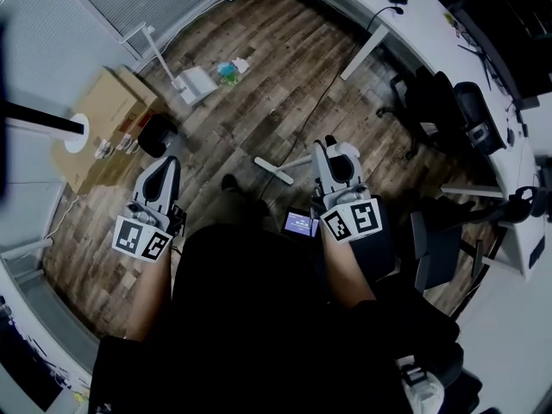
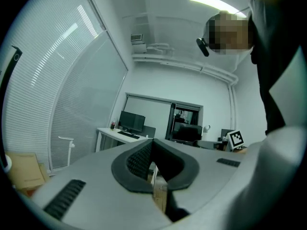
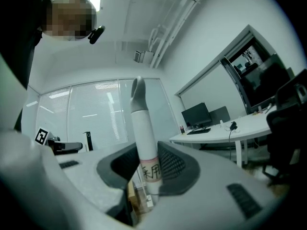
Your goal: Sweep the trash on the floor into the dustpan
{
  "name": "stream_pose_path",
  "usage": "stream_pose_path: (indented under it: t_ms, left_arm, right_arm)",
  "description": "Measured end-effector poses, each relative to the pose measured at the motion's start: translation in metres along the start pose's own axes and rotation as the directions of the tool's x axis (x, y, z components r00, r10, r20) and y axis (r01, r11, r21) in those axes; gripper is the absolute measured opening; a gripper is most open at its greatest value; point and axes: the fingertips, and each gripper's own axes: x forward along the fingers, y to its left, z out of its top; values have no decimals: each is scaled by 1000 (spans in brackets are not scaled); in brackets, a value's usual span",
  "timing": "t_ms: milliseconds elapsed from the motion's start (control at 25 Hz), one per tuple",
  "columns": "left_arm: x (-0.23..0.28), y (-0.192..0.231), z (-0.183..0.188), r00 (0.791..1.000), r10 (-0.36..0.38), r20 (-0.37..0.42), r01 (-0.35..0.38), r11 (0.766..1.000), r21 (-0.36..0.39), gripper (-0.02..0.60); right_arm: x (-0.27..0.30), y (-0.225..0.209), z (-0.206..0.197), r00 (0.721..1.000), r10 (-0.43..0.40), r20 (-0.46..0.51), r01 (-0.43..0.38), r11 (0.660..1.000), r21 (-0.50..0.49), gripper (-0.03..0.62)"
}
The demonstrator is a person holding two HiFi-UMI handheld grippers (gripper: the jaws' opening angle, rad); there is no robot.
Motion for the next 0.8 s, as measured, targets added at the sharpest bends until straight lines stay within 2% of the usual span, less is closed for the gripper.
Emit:
stream_pose_path:
  t_ms: [240,400,520,800]
  left_arm:
    - [30,20,-3,1000,-24,4,24,1000,-16,-5]
    - [62,43,-10,1000,-24,1,24,998,-52,-5]
    - [93,65,-5,999,-32,19,34,994,-104,-6]
    - [154,136,9,999,-30,21,32,993,-112,-5]
  right_arm:
    - [30,-14,-4,1000,-22,-22,22,1000,-1,103]
    - [57,-32,-6,998,-36,-47,36,999,10,103]
    - [86,-49,-5,996,-42,-75,42,999,5,103]
    - [168,-75,-2,992,-41,-122,43,999,12,103]
